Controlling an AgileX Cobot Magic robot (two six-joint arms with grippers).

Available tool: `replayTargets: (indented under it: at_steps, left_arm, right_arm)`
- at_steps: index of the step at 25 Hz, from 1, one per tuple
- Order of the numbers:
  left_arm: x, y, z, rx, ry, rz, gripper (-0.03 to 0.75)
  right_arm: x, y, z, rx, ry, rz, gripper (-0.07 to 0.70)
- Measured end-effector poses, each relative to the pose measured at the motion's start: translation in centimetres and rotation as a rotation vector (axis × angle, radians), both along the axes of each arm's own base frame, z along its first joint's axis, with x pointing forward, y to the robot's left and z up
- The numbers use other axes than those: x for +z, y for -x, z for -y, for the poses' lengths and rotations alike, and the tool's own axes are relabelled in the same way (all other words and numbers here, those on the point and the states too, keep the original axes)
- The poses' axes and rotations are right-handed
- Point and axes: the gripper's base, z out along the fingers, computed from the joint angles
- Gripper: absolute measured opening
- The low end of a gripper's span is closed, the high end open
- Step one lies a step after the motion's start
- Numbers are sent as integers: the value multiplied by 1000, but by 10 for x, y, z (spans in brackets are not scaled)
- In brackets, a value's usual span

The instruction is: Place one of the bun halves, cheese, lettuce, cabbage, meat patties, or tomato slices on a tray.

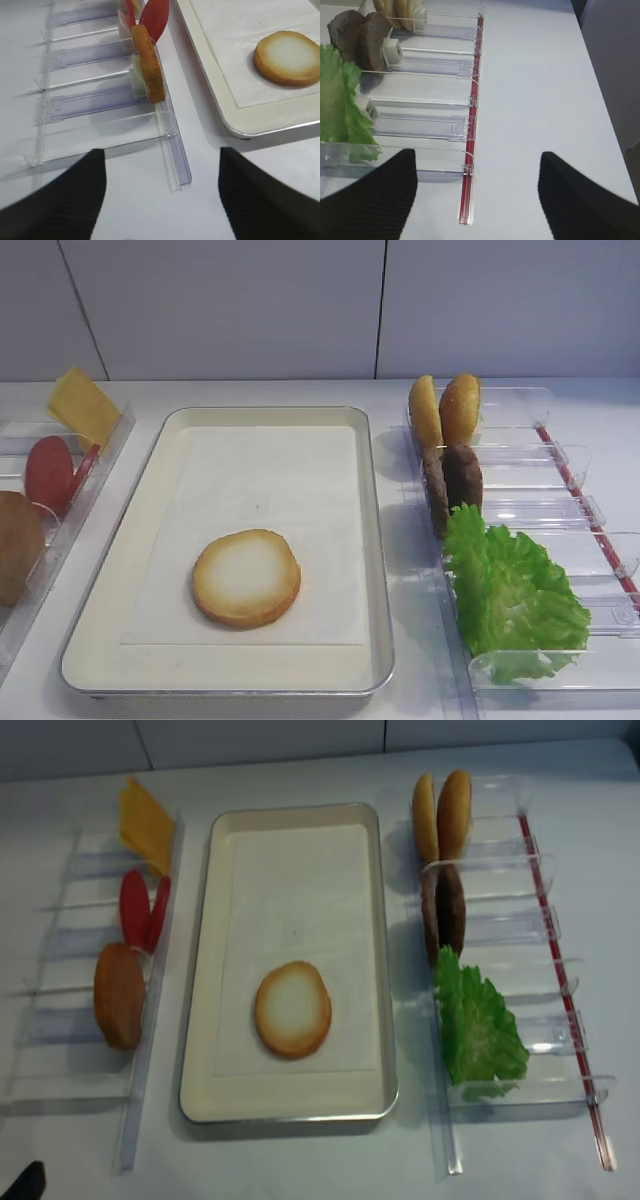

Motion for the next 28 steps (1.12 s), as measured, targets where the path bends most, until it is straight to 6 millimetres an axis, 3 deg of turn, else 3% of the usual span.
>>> replayTargets:
  at_steps: [15,23,28]
  left_arm:
    - [0,0,0,4,-11,3,446]
    - [0,3,3,242,-10,1,440]
    - [0,3,3,259,-9,1,438]
  right_arm:
    - [0,0,0,-1,-2,0,519]
    - [0,0,0,-1,-2,0,519]
    - [0,0,0,-1,-2,0,519]
